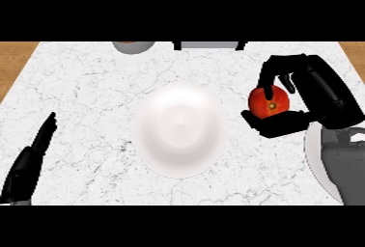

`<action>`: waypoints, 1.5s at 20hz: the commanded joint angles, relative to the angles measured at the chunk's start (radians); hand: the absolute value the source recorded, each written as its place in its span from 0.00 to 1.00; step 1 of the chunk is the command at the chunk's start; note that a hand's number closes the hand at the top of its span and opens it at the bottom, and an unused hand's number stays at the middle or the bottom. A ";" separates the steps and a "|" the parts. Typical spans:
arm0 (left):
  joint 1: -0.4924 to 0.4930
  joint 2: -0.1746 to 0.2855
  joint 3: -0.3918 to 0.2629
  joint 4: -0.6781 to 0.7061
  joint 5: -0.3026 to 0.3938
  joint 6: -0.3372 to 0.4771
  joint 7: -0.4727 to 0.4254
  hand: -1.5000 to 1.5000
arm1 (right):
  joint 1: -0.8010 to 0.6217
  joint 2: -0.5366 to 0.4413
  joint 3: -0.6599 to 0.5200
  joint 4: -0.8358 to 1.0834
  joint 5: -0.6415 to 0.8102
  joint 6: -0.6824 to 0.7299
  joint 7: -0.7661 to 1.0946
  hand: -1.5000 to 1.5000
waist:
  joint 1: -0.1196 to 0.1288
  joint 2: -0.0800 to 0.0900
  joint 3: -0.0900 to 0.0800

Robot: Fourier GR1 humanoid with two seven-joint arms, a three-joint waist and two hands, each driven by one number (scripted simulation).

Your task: Pick the tomato from the plate and place it in the plate

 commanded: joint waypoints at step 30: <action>-0.040 -0.003 0.038 0.040 -0.013 -0.048 -0.033 0.50 | -0.331 0.364 0.407 0.771 -0.230 -0.520 0.162 0.00 | 0.030 0.008 0.001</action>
